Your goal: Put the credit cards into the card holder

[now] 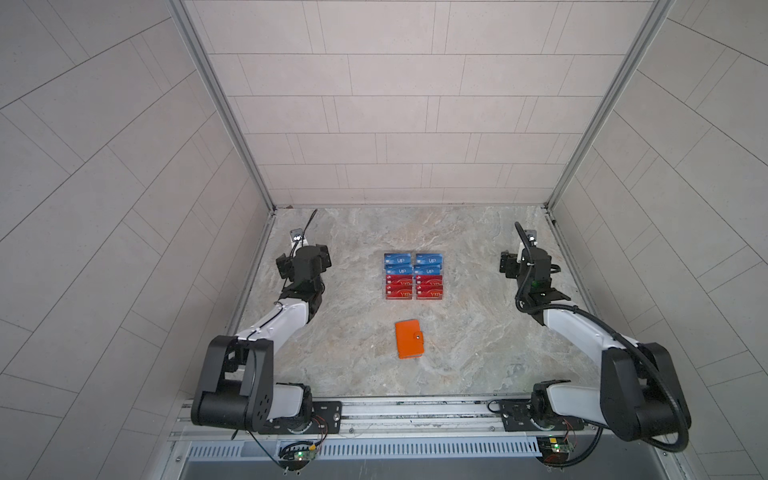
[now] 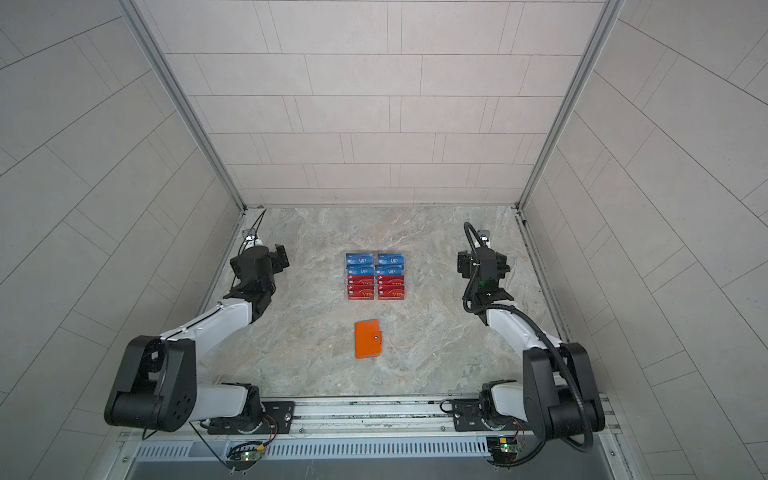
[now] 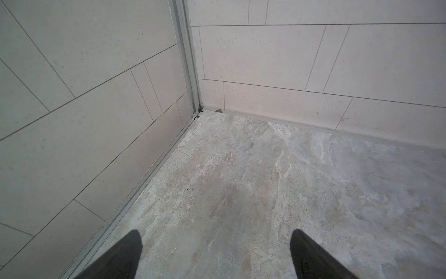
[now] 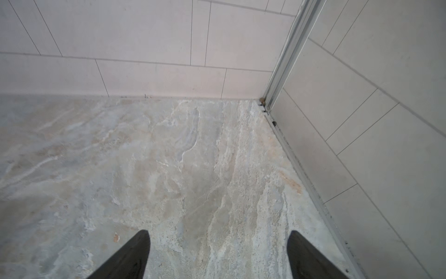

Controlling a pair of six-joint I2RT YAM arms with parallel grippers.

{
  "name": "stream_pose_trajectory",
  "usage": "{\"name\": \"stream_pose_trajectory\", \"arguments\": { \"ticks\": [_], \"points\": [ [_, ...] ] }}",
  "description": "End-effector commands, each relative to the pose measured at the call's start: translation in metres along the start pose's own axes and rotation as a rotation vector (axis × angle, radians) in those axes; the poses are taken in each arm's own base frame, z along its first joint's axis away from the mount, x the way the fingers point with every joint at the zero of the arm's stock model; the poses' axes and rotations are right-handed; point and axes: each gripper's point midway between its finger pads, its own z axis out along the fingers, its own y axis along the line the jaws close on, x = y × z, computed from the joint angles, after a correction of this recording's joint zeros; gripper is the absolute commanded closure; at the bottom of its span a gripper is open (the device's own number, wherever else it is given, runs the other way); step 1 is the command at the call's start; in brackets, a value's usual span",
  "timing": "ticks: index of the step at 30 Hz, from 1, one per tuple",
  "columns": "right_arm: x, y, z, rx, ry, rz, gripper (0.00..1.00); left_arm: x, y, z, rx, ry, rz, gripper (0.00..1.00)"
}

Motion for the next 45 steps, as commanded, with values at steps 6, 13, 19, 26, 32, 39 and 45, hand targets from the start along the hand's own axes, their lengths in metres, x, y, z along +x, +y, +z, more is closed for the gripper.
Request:
{"name": "stream_pose_trajectory", "arguments": {
  "ticks": [6,13,19,26,32,39,45],
  "points": [
    [-0.020,0.048,-0.053,-0.184,0.211,-0.039,0.18,0.000,-0.025,-0.060,0.014,0.299,0.092,0.13],
    [0.000,0.122,-0.113,-0.376,0.369,-0.199,0.24,0.011,-0.076,-0.113,0.289,0.427,0.106,0.19],
    [0.056,0.191,-0.163,-0.600,0.608,-0.198,0.41,0.050,-0.089,-0.151,0.473,0.586,0.045,0.23],
    [0.105,0.239,-0.198,-0.699,0.727,-0.218,0.51,0.103,-0.118,-0.189,0.656,0.747,-0.011,0.27],
    [0.142,0.269,-0.206,-0.742,0.832,-0.191,0.63,0.144,-0.157,-0.220,0.817,0.851,-0.087,0.32],
    [0.171,0.290,-0.205,-0.756,0.899,-0.187,0.65,0.165,-0.166,-0.222,0.853,0.894,-0.154,0.35],
    [0.188,0.292,-0.202,-0.752,0.919,-0.181,0.67,0.181,-0.173,-0.223,0.876,0.939,-0.176,0.38]
  ]
}}
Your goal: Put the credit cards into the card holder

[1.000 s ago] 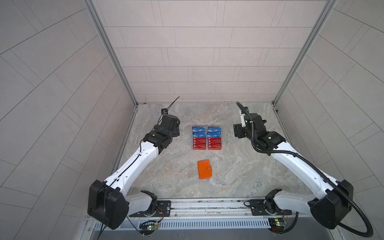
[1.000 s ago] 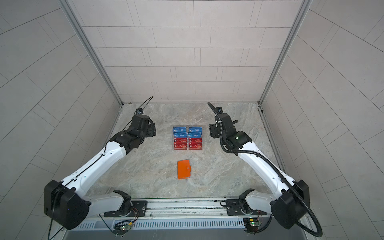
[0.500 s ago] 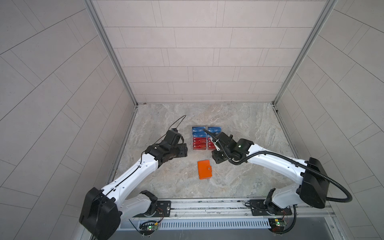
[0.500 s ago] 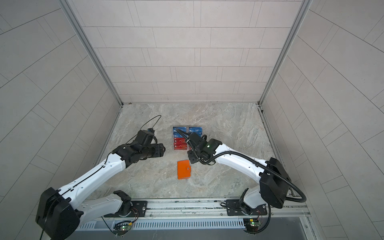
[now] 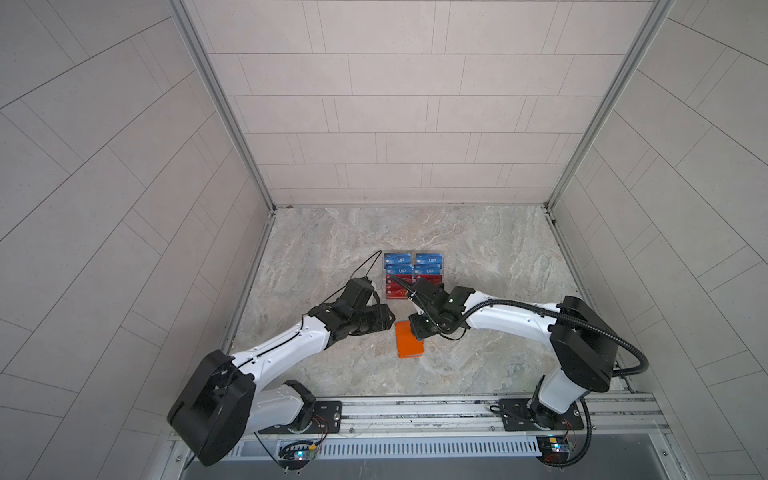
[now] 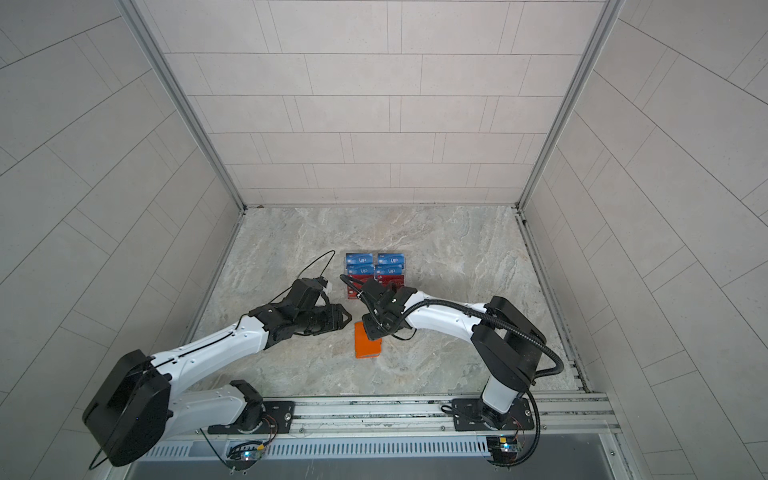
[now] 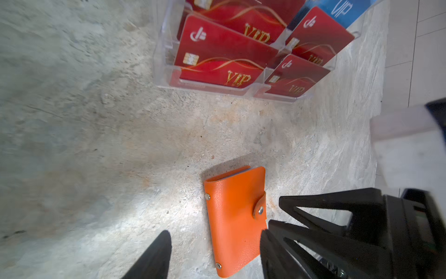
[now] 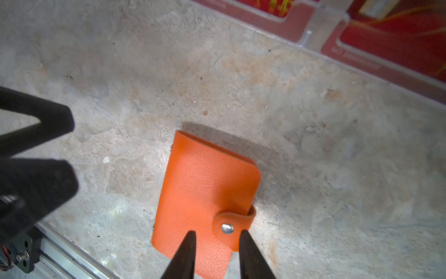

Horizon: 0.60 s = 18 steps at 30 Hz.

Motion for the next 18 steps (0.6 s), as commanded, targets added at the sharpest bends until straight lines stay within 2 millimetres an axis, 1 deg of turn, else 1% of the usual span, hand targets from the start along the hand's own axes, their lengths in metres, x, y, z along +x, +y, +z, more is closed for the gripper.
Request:
{"name": "stream_pose_trajectory", "arguments": {
  "ticks": [1,4,11,18],
  "points": [
    [0.003,-0.001,0.009,-0.002,0.002,0.025,0.68,-0.001,-0.007,0.005,0.050,-0.003,-0.013,0.39],
    [0.005,-0.002,0.015,0.004,0.010,0.018,0.70,0.003,-0.004,0.008,0.043,0.011,-0.022,0.38],
    [0.013,-0.008,0.028,0.012,0.034,0.009,0.70,0.008,0.002,0.011,0.043,0.015,-0.062,0.38],
    [0.015,-0.010,0.035,0.021,0.041,0.002,0.70,0.013,0.005,0.016,0.044,0.031,-0.084,0.38]
  ]
}}
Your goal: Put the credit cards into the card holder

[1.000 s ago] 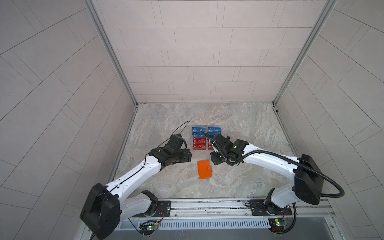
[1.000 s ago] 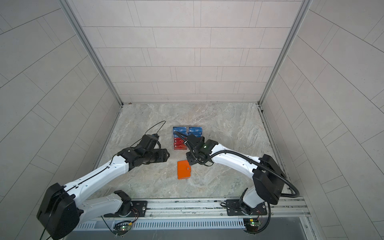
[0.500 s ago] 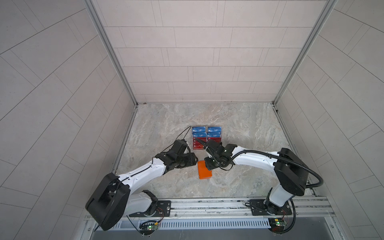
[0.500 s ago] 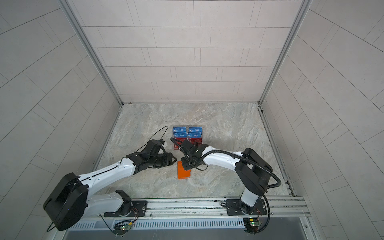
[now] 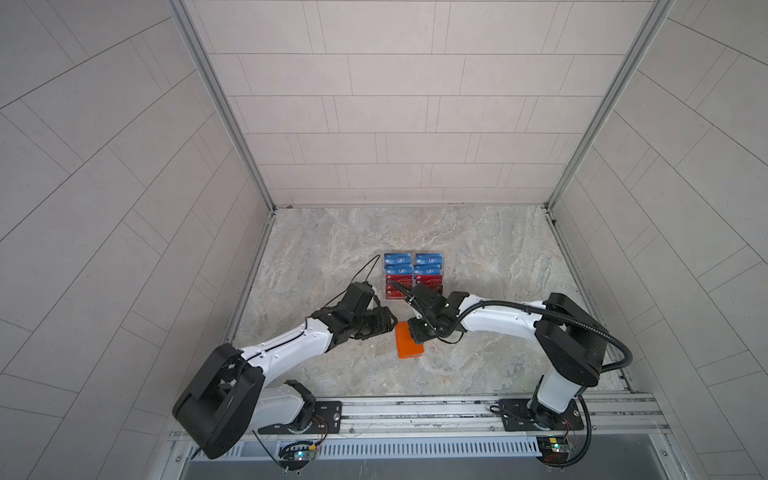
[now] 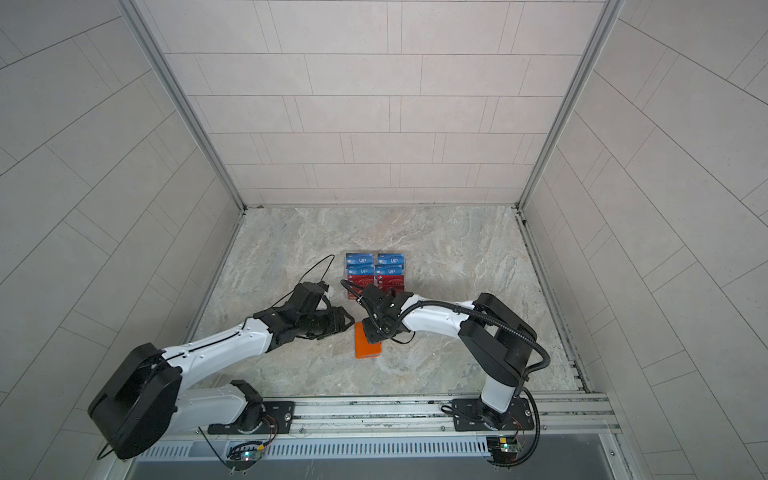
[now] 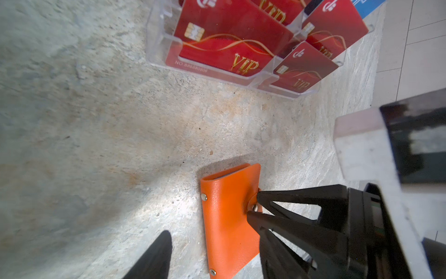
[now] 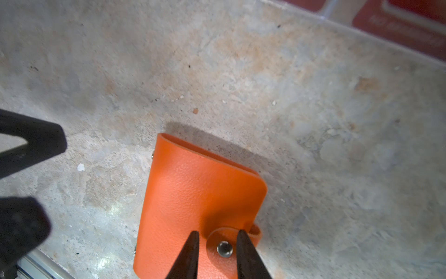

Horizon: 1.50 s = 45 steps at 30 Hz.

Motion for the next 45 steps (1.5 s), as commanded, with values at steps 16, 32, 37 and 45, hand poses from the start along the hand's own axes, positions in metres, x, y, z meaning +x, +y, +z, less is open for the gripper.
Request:
{"name": "stream_pose_trajectory", "arguments": {
  "ticks": [16,32,37,45],
  "points": [
    [0.019,-0.017,0.015,0.050,0.046,0.011,0.72,0.016,0.005,0.018,0.024,0.056,-0.052,0.42],
    [0.026,-0.024,-0.012,0.056,0.003,0.038,0.75,0.032,0.002,0.032,0.017,0.089,-0.057,0.42],
    [0.024,-0.025,-0.024,0.046,-0.036,0.057,0.75,0.029,-0.002,0.032,0.014,0.097,-0.039,0.41],
    [0.026,-0.026,-0.030,0.034,-0.051,0.101,0.75,0.028,-0.010,0.030,0.009,0.132,0.021,0.41]
  ]
}}
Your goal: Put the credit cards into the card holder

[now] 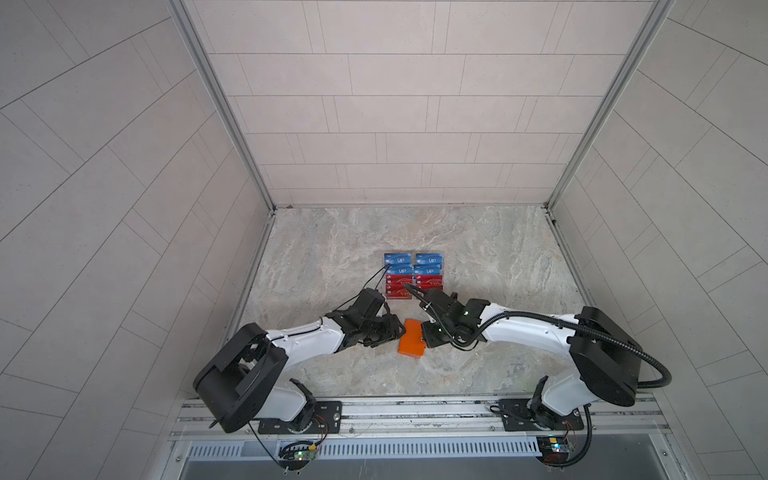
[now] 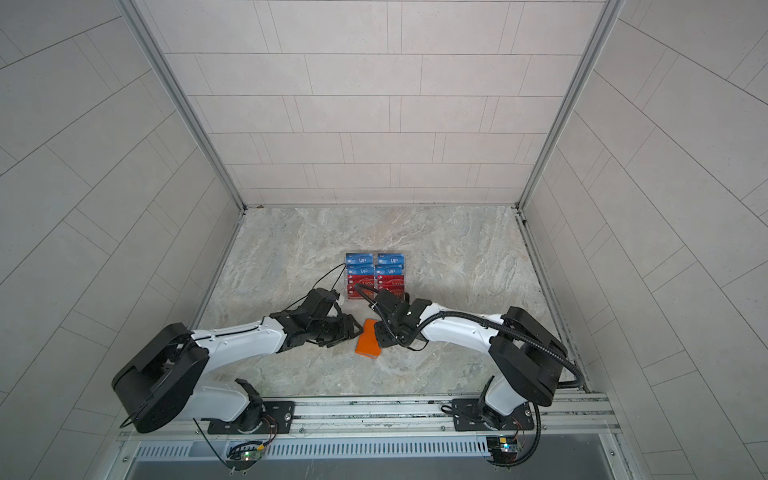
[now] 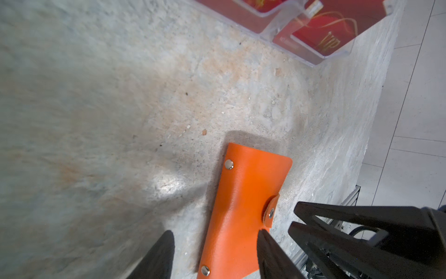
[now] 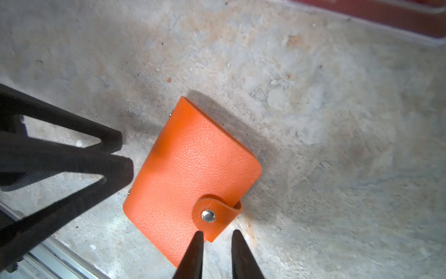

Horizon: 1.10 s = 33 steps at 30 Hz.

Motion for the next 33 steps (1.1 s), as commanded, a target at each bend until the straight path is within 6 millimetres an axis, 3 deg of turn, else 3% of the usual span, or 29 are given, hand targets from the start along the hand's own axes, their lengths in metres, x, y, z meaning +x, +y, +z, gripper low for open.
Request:
{"name": "stream_pose_trajectory", "arguments": {
  "ticks": [1,7,16,25,33],
  "points": [
    [0.005,-0.006,0.002,0.020,0.007,0.046,0.75,0.000,-0.004,0.000,-0.021,0.027,0.050,0.41],
    [0.012,0.005,0.016,-0.039,0.056,0.086,0.75,-0.005,-0.013,-0.005,-0.051,0.066,0.139,0.41],
    [0.011,-0.013,0.029,0.000,0.065,0.082,0.68,0.000,-0.003,0.002,-0.074,0.093,0.133,0.44],
    [0.002,-0.011,0.044,-0.022,0.094,0.050,0.77,0.008,0.003,0.007,-0.018,0.072,0.042,0.44],
    [0.005,-0.023,0.054,0.039,0.107,-0.006,0.80,0.002,0.010,0.008,-0.006,0.016,-0.027,0.43]
  ]
}}
